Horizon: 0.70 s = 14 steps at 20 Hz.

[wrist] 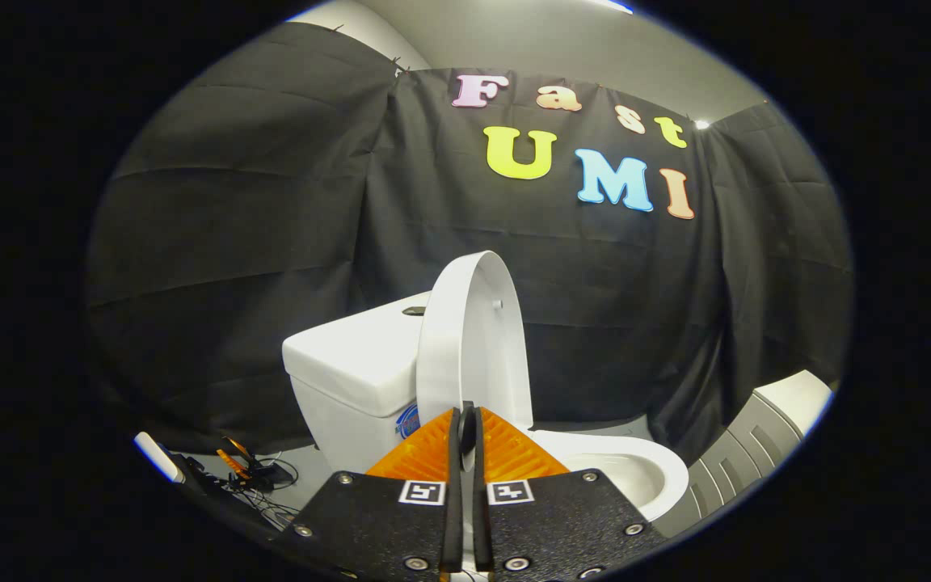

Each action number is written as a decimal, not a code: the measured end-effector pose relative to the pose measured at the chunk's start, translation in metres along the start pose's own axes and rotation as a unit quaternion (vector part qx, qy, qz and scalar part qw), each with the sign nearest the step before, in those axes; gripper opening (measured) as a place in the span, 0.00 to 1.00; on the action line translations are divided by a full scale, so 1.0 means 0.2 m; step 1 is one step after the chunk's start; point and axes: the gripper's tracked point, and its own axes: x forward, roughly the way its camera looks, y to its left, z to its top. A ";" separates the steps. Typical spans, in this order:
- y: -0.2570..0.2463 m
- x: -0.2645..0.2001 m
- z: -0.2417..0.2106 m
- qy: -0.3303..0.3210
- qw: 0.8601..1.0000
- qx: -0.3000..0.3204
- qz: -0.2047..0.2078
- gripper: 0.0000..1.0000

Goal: Open the toilet lid.

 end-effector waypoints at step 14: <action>-0.16 -0.05 0.14 -0.029 0.999 0.007 0.038 0.95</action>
